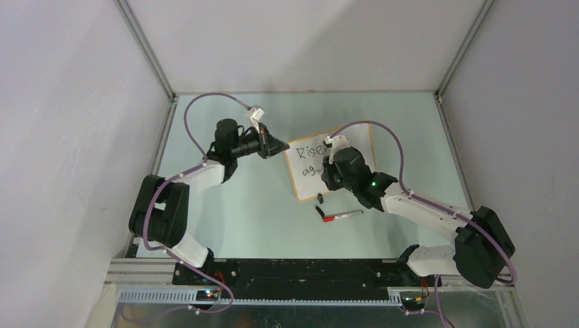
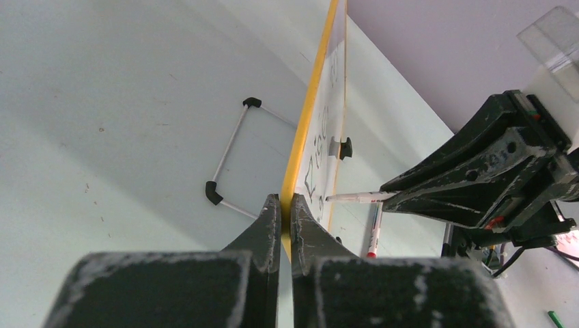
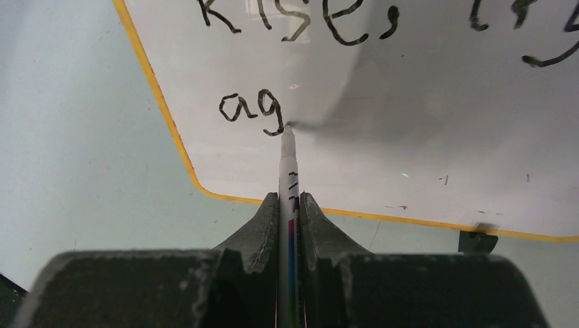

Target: Write a sentence on the whiteboard

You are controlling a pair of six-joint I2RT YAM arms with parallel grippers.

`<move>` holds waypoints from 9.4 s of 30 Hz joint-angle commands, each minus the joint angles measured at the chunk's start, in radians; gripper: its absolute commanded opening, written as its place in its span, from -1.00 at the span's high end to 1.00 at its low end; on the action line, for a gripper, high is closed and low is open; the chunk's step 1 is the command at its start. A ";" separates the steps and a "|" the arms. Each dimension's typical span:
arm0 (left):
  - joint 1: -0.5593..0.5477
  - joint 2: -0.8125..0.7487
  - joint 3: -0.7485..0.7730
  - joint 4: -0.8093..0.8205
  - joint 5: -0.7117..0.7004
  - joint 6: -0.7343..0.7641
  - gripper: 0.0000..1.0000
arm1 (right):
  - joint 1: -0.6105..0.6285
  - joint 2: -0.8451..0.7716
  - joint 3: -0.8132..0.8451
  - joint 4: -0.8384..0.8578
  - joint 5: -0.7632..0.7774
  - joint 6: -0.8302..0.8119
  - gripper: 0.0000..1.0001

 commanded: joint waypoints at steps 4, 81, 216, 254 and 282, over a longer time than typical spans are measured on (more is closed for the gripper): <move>-0.017 -0.007 0.032 -0.037 0.001 0.041 0.95 | -0.007 -0.093 0.034 0.013 0.020 -0.014 1.00; -0.018 -0.016 0.041 -0.103 -0.037 0.086 0.95 | -0.029 -0.046 0.066 -0.002 0.043 -0.009 1.00; -0.026 -0.029 0.046 -0.125 -0.042 0.098 0.95 | -0.060 0.019 0.075 -0.035 0.027 -0.016 1.00; -0.027 -0.032 0.044 -0.123 -0.041 0.097 0.95 | -0.073 0.022 0.113 -0.031 0.030 -0.019 1.00; -0.029 -0.027 0.047 -0.126 -0.042 0.098 0.95 | -0.060 0.041 0.112 -0.069 0.031 -0.012 1.00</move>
